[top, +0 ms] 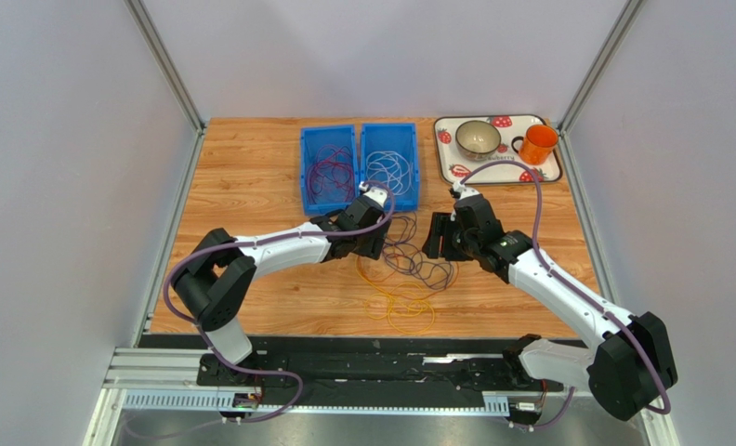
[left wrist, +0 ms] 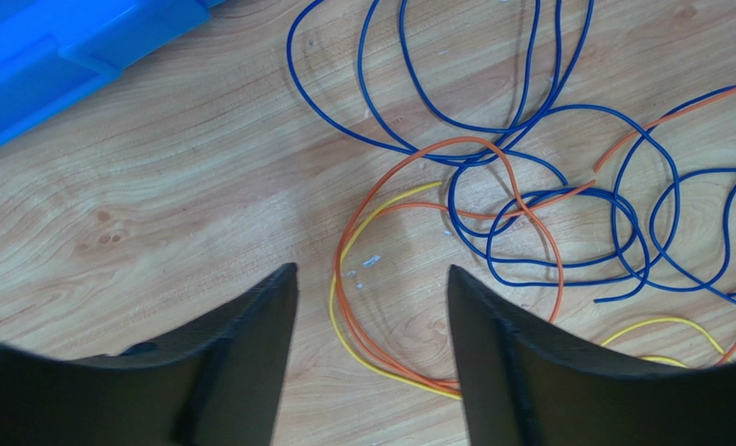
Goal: Untangle the cables
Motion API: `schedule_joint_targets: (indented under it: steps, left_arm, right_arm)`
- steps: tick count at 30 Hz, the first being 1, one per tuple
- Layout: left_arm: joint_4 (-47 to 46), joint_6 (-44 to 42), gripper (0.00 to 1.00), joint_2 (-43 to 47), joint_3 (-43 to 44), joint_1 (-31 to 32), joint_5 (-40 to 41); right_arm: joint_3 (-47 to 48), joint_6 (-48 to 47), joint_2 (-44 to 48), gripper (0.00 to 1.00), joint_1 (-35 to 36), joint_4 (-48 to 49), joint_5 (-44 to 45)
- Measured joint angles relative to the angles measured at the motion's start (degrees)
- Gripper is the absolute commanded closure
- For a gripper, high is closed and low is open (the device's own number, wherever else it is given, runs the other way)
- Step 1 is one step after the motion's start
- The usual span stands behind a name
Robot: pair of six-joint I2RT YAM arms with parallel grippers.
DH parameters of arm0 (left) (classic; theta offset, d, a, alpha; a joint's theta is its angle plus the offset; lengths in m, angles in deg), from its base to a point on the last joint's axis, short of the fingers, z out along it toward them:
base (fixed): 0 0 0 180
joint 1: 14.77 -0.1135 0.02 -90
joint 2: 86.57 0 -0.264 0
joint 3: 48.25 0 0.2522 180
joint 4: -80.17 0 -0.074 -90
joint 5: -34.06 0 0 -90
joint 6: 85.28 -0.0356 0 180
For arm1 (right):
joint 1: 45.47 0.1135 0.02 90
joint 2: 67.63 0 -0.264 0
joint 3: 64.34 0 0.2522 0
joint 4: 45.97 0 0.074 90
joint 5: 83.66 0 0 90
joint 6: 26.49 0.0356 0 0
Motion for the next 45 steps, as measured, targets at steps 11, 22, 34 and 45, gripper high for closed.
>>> schedule_joint_targets:
  steps: [11, 22, 34, 45]
  left_arm:
    - [-3.21, -0.26, 0.99, -1.95, 0.00, -1.73, -2.16]
    - [-0.85, -1.05, 1.00, 1.84, 0.11, -1.97, -4.35]
    - [13.57, -1.25, 1.00, 18.08, 19.65, -1.97, -8.11]
    - [22.05, -3.72, 1.00, 22.77, 38.77, -1.97, -16.31]
  right_arm:
    - [0.00, 0.00, -0.79, 0.39, 0.00, 0.26, -0.50]
    - [0.00, 0.00, -1.18, 0.40, 0.00, 0.39, -0.52]
    - [0.00, 0.11, -1.18, 0.40, 0.07, 0.37, -0.48]
    - [0.00, 0.66, -0.11, 0.39, 0.07, 0.20, -0.46]
